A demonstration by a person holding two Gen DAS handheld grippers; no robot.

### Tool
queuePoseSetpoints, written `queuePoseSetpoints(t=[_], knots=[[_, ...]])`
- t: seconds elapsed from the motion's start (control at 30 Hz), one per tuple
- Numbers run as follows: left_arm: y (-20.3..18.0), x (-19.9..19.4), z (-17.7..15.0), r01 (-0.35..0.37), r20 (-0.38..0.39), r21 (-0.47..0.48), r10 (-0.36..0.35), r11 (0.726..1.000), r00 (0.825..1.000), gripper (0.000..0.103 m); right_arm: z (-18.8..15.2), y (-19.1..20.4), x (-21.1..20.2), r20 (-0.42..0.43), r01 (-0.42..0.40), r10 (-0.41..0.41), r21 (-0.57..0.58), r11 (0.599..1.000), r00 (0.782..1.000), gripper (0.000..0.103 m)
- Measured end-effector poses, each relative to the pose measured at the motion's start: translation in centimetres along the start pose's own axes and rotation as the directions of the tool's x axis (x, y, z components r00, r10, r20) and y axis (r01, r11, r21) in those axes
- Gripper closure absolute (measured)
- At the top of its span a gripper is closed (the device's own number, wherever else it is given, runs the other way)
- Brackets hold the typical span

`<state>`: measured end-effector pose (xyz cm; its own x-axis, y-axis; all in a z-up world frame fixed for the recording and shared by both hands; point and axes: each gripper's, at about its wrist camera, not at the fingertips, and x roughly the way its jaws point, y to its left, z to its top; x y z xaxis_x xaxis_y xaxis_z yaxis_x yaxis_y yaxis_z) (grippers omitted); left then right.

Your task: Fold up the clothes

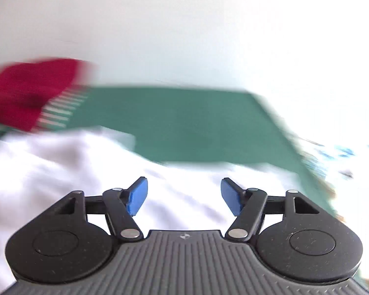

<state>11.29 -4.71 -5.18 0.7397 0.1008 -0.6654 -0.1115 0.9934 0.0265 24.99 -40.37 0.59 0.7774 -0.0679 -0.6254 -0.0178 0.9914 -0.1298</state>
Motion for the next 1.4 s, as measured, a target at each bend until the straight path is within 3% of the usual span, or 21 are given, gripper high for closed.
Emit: queuePoseSetpoints(t=[0.03,0.1,0.2,0.27,0.33,0.4,0.53,0.6,0.7,0.73,0.9,0.97,1.0,1.03,1.07,1.17,1.23,1.27,1.3,1.33,1.4], knots=[[0.0,0.0,0.0,-0.001,0.0,0.0,0.001,1.0,1.0,0.001,-0.9,-3.4,0.3,-0.041,0.079,-0.078,0.023,0.997,0.996,0.033],[0.0,0.0,0.0,-0.003,0.0,-0.001,0.003,1.0,1.0,0.001,-2.7,-8.4,0.5,-0.108,0.13,-0.118,0.118,0.984,0.987,0.033],[0.0,0.0,0.0,-0.003,0.0,-0.001,0.003,1.0,1.0,0.001,-4.4,-12.1,-0.2,-0.079,0.051,-0.031,0.257,0.965,0.996,0.033],[0.0,0.0,0.0,-0.003,0.0,-0.002,0.003,1.0,1.0,0.001,-4.9,-10.8,-0.3,-0.051,0.026,-0.016,0.207,0.978,0.999,0.048],[0.1,0.0,0.0,-0.003,0.0,-0.003,0.003,1.0,1.0,0.001,-4.9,-10.0,-0.3,-0.026,-0.012,0.016,0.152,0.988,1.0,0.097],[0.1,0.0,0.0,-0.008,0.0,-0.004,0.008,1.0,1.0,0.001,-4.6,-10.7,-0.6,-0.023,-0.018,0.023,0.2,0.98,0.999,0.099],[-0.1,-0.1,-0.2,-0.024,0.001,-0.015,0.024,1.0,1.0,0.001,-5.1,-12.0,-0.5,-0.018,0.073,-0.071,0.204,0.976,0.997,0.101],[-0.1,-0.1,-0.2,-0.026,0.001,-0.018,0.027,0.999,1.0,0.001,-6.1,-12.3,0.2,-0.035,0.101,-0.096,0.19,0.977,0.995,0.099],[0.0,-0.1,-0.2,-0.028,-0.002,-0.021,0.028,0.999,1.0,0.001,-6.0,-13.3,-2.2,-0.004,0.014,-0.013,0.221,0.975,1.0,0.064],[-0.1,-0.2,-0.2,-0.032,-0.003,-0.021,0.032,0.999,0.999,0.001,-5.9,-13.5,-3.4,0.027,0.0,-0.007,0.241,0.971,1.0,0.059],[-0.9,-2.3,-0.2,-0.139,-0.002,-0.029,0.139,0.99,0.99,0.005,-7.0,-13.2,-5.6,-0.005,-0.185,0.191,0.23,0.955,0.982,0.047],[-1.0,-4.0,-0.4,-0.138,0.011,-0.055,0.138,0.989,0.99,0.006,-7.6,-12.5,-4.8,-0.033,-0.173,0.181,0.174,0.969,0.983,0.05],[-1.0,-4.9,-0.5,-0.127,0.014,-0.067,0.128,0.99,0.992,0.009,-7.9,-12.2,-4.4,-0.046,-0.166,0.175,0.146,0.975,0.984,0.065],[-1.2,-6.0,-0.8,-0.132,0.012,-0.056,0.133,0.99,0.991,0.01,-8.1,-11.6,-4.5,-0.032,-0.128,0.131,0.075,0.989,0.991,0.091],[-1.5,-7.1,-1.2,-0.137,0.011,-0.044,0.137,0.99,0.99,0.01,-8.2,-11.2,-4.5,-0.03,-0.097,0.098,0.025,0.995,0.995,0.099],[-2.1,-10.6,-2.9,-0.135,-0.007,0.008,0.135,0.991,0.991,0.01,-8.2,-13.0,-4.5,-0.081,-0.063,0.069,0.073,0.995,0.994,0.103],[-2.1,-13.5,-4.8,-0.138,-0.035,0.035,0.139,0.99,0.99,0.01,-8.7,-14.0,-5.3,-0.098,-0.024,0.034,0.099,0.995,0.995,0.088],[-1.8,-15.0,-5.9,-0.133,-0.048,0.032,0.134,0.991,0.99,0.009,-9.0,-14.6,-6.4,-0.097,-0.124,0.14,0.154,0.98,0.985,0.081],[-1.4,-16.5,-7.1,-0.129,-0.068,0.018,0.13,0.991,0.989,0.008,-9.4,-15.2,-7.4,-0.09,-0.222,0.245,0.208,0.953,0.965,0.063],[-0.9,-17.7,-8.3,-0.139,-0.098,-0.003,0.138,0.99,0.986,0.007,-10.1,-15.4,-8.4,-0.086,-0.339,0.366,0.229,0.913,0.927,0.053],[0.2,-19.9,-10.5,-0.157,-0.153,-0.05,0.148,0.986,0.977,0.008,-11.7,-14.5,-10.5,-0.118,-0.457,0.48,0.177,0.872,0.869,0.052]])
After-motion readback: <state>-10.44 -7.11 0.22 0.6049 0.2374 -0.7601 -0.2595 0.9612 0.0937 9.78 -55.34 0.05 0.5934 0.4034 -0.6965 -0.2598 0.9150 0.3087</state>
